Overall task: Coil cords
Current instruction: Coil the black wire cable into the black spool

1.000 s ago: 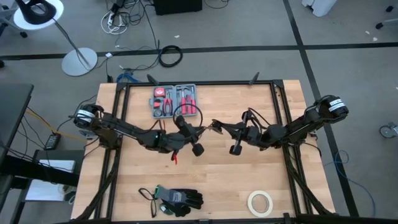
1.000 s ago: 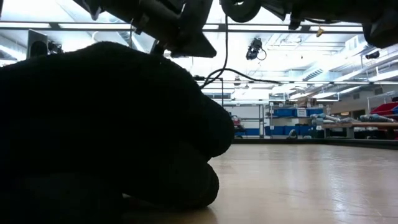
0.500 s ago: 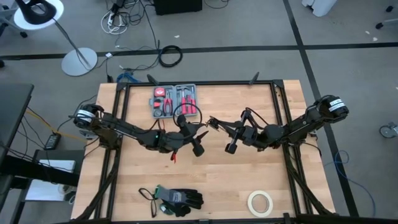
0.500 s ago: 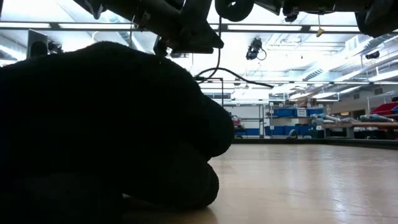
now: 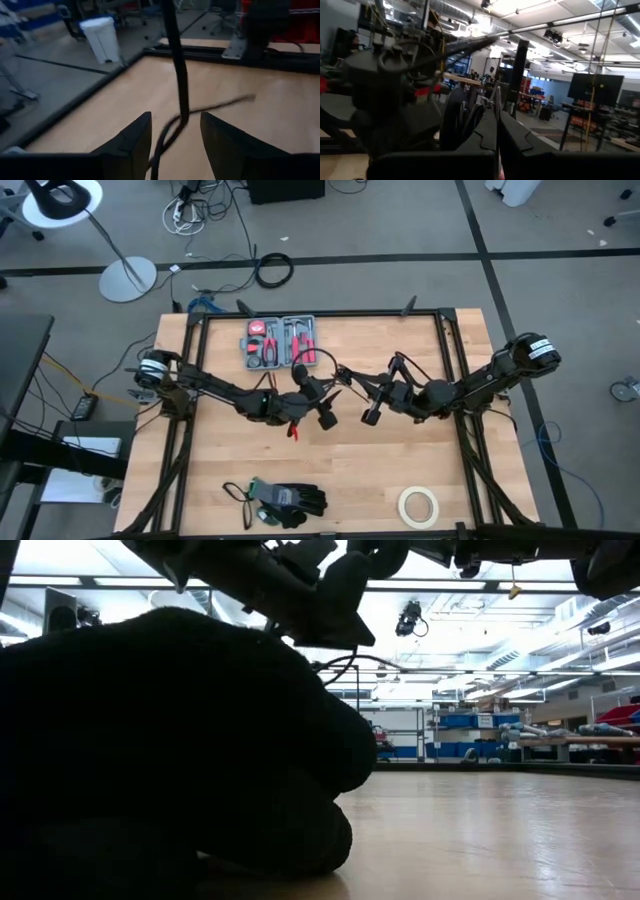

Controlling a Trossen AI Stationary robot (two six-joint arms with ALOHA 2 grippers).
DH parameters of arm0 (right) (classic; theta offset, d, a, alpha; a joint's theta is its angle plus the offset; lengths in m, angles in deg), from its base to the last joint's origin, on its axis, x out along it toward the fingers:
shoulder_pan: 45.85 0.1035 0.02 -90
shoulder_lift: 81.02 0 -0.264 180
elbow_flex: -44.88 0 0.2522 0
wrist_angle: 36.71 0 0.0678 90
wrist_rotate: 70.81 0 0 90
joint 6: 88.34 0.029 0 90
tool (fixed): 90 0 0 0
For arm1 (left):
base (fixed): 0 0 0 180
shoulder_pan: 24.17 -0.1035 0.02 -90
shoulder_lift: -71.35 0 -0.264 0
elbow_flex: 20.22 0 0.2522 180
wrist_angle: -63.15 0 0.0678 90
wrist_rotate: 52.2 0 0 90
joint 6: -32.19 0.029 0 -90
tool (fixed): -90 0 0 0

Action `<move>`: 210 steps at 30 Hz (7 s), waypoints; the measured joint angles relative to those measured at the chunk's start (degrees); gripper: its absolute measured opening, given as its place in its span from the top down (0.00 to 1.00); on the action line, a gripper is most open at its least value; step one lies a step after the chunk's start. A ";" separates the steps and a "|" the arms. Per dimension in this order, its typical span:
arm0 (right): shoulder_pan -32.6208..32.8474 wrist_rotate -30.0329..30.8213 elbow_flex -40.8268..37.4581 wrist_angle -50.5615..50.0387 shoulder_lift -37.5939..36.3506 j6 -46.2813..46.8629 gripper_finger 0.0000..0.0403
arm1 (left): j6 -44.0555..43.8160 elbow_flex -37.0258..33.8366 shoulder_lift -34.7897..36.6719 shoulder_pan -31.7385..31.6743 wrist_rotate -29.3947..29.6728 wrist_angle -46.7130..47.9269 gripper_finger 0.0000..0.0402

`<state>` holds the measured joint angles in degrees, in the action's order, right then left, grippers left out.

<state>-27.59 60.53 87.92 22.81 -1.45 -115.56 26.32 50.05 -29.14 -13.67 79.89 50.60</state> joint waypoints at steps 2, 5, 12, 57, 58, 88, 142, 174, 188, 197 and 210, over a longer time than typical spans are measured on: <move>0.00 0.48 0.00 -0.12 0.00 0.03 1.00 | 1.02 0.34 0.00 0.09 1.62 -0.11 0.58; 0.00 0.48 0.00 -0.18 0.00 0.70 1.00 | 1.23 1.01 -0.07 0.07 2.41 -0.46 0.63; 0.37 3.60 0.00 -0.10 0.00 0.46 1.00 | 1.22 1.51 -0.07 0.24 0.02 0.40 0.96; 2.40 11.50 0.22 -14.32 -0.11 0.42 1.00 | -0.35 37.12 -7.89 5.62 2.12 46.86 1.00; 2.38 11.50 0.22 -14.75 -0.11 0.42 1.00 | -0.44 37.77 -7.89 5.60 1.94 48.64 1.00; 6.13 -0.94 5.83 -58.57 -9.68 22.53 1.00 | 5.41 45.33 -7.89 1.97 -17.89 69.20 1.00; 4.82 -10.04 5.57 -74.69 -15.58 41.84 1.00 | -0.46 29.70 -7.58 1.33 -27.37 66.44 0.84; 1.05 -6.82 5.73 -84.87 -23.44 45.11 1.00 | -12.67 29.44 -7.56 2.12 -34.56 62.23 0.74; 0.74 -5.65 5.66 -78.63 -22.47 41.97 1.00 | -14.08 29.38 -8.63 0.11 -29.97 56.03 0.67; 0.76 -5.75 5.66 -78.34 -22.47 41.68 1.00 | -9.02 29.40 -8.66 0.00 -29.96 55.20 0.90; 0.79 -5.16 5.66 -77.59 -23.06 41.69 1.00 | -6.40 29.40 -8.66 0.11 -26.97 60.33 0.99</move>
<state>-26.80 55.37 93.58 -54.78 -24.50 -73.87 19.92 79.45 -37.79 -13.56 52.92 110.93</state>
